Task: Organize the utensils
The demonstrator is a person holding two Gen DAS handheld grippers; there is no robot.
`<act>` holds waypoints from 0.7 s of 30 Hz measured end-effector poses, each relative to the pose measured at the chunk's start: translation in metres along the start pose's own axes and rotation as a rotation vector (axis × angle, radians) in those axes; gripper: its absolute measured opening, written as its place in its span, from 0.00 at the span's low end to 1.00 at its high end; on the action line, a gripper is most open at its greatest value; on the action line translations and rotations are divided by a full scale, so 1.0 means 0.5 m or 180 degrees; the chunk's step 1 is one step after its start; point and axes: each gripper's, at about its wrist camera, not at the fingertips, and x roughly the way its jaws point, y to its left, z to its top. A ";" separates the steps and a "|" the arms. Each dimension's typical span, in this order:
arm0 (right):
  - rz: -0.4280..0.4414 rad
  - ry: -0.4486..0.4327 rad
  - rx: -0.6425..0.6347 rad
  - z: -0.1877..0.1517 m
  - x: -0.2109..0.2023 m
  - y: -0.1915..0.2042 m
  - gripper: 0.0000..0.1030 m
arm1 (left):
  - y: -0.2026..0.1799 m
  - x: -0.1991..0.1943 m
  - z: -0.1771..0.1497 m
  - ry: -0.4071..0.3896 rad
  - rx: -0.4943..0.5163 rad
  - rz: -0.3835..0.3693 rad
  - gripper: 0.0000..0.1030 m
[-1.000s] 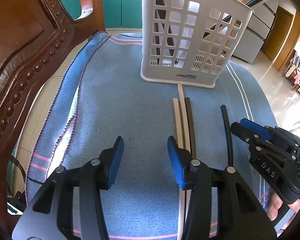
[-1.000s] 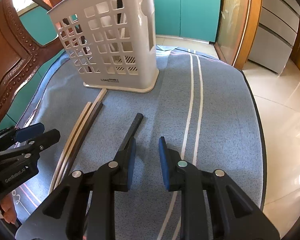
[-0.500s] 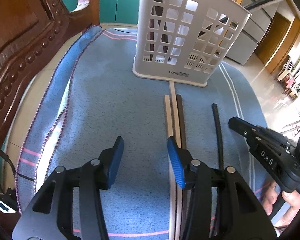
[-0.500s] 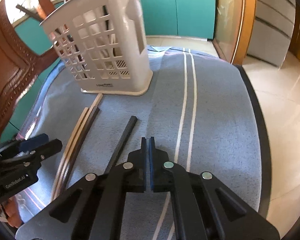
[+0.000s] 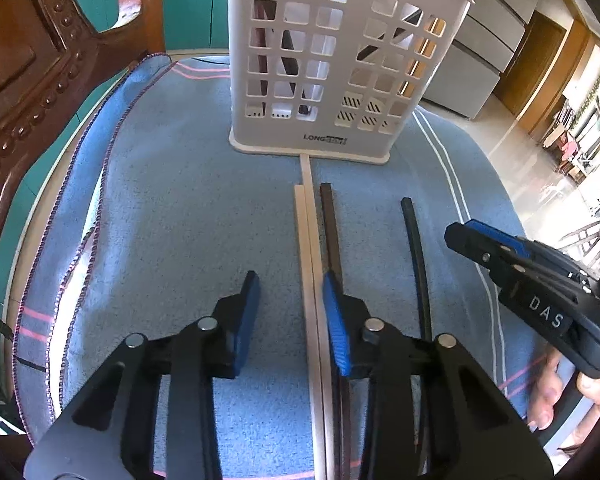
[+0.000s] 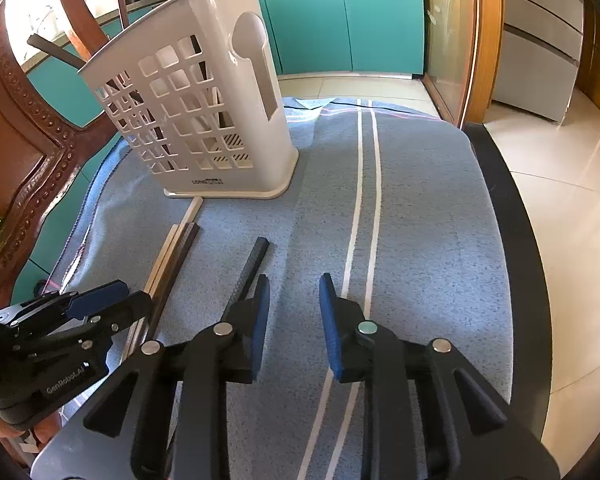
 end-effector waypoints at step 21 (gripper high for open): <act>0.0040 0.0017 -0.0057 -0.011 0.007 0.017 0.28 | -0.021 -0.017 -0.016 -0.0080 0.0240 0.0495 0.10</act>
